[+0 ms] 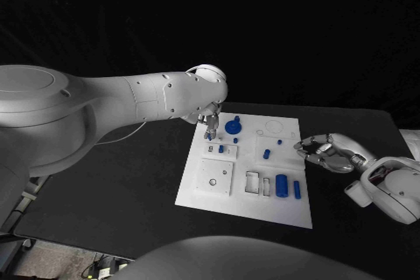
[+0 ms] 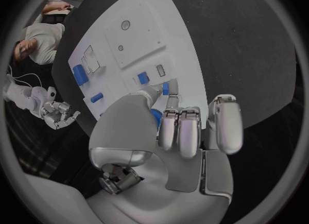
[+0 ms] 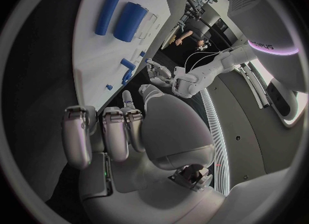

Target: Assemble the parts on the task board

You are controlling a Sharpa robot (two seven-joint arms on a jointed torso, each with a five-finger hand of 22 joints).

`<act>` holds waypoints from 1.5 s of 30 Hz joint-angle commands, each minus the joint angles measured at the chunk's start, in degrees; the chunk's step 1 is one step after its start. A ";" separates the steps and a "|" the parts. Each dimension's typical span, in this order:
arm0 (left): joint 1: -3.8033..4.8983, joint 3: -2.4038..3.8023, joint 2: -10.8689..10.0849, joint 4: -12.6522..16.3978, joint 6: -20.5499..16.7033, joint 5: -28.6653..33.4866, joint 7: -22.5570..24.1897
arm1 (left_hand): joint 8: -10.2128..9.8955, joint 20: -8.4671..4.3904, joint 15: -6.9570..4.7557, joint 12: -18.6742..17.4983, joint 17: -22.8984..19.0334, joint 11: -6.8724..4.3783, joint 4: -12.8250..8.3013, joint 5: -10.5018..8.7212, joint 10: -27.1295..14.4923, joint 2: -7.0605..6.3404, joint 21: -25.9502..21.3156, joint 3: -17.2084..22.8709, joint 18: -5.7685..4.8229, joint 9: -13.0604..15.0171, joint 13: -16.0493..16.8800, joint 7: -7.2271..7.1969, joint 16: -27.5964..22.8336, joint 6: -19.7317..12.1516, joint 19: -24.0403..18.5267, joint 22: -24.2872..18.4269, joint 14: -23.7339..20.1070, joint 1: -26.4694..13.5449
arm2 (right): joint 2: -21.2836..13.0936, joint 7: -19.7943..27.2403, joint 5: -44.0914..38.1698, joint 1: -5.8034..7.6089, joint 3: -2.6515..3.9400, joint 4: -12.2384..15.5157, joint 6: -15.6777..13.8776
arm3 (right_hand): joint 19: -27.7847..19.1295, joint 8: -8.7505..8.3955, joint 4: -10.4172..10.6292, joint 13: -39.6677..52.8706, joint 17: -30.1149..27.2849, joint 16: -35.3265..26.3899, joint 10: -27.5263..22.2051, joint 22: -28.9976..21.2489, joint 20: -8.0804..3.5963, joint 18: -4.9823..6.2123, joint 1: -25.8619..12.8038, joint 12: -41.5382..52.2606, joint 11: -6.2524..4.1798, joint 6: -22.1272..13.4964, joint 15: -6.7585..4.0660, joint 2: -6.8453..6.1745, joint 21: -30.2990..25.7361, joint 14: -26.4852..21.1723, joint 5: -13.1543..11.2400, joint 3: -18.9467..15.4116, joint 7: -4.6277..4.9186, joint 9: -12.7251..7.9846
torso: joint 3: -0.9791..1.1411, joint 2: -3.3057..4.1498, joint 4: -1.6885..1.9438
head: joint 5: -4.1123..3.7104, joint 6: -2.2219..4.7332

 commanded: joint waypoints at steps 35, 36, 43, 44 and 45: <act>-1.17 -0.09 -3.43 5.32 -5.49 -0.14 -0.94 | 0.52 -0.33 -0.37 0.14 15.09 -0.24 1.38 -0.13 5.96 1.08 -2.31 1.04 1.39 0.21 15.07 -0.01 0.14 0.04 -0.11 11.33 6.05 -4.90 | 0.70 -0.46 -0.19 -0.06 -0.19 -0.32 0.11 | 0.61 0.26 0.11 14.95 15.07 0.20 6.48 12.80 0.08 0.04 -0.06 -0.23 0.07 -0.07 0.48 -0.24 -0.32 6.08 0.08 0.33 0.14 0.10 | -0.03 0.07 -0.04 | 1.19 0.00; -1.30 -0.09 -3.52 5.44 -5.79 -0.14 -0.91 | 0.52 -0.33 -0.37 0.14 15.09 -0.24 1.38 -0.12 5.96 1.10 -2.46 1.06 1.43 0.21 15.07 -0.01 0.14 0.03 -0.18 11.29 6.05 -4.93 | 0.71 -0.45 -0.19 -0.06 -0.20 -0.32 0.09 | 0.61 0.26 0.11 14.95 15.07 0.20 6.48 12.80 0.08 0.04 -0.06 -0.23 0.07 -0.07 0.48 -0.24 -0.32 6.08 0.08 0.33 0.14 0.10 | -0.04 0.08 -0.02 | 1.20 0.00; -1.83 -0.09 -3.82 6.03 -6.70 -0.25 -0.81 | 0.53 -0.34 -0.38 0.14 15.09 -0.26 1.30 -0.01 5.96 1.12 -2.67 1.17 1.47 0.23 15.07 -0.05 0.14 0.00 -0.26 11.23 6.05 -4.98 | 0.81 -0.46 -0.19 -0.06 -0.23 -0.35 0.08 | 0.61 0.26 0.11 14.95 15.07 0.20 6.48 12.80 0.08 0.04 -0.06 -0.23 0.07 -0.07 0.48 -0.24 -0.32 6.08 0.08 0.33 0.14 0.10 | -0.05 0.13 0.00 | 1.46 0.00; -1.86 -0.09 -3.88 6.11 -6.76 -0.29 -0.81 | 0.54 -0.34 -0.38 0.14 15.09 -0.26 1.30 -0.01 5.96 1.12 -2.67 1.17 1.47 0.23 15.07 -0.05 0.14 0.00 -0.26 11.23 6.05 -4.98 | 0.82 -0.47 -0.19 -0.06 -0.23 -0.35 0.08 | 0.61 0.26 0.11 14.95 15.07 0.20 6.48 12.80 0.08 0.04 -0.06 -0.23 0.07 -0.07 0.48 -0.24 -0.32 6.08 0.08 0.33 0.14 0.10 | -0.04 0.13 -0.01 | 1.49 0.00; -1.91 -0.09 -4.01 6.25 -6.90 -0.35 -0.80 | 0.55 -0.34 -0.38 0.14 15.09 -0.26 1.31 0.01 5.96 1.13 -2.67 1.19 1.46 0.23 15.07 -0.04 0.14 0.01 -0.25 11.23 6.05 -5.02 | 0.84 -0.49 -0.19 -0.06 -0.24 -0.36 0.06 | 0.61 0.26 0.11 14.95 15.07 0.20 6.48 12.80 0.08 0.04 -0.06 -0.23 0.07 -0.07 0.48 -0.24 -0.32 6.08 0.08 0.33 0.14 0.10 | -0.03 0.13 0.01 | 1.49 0.00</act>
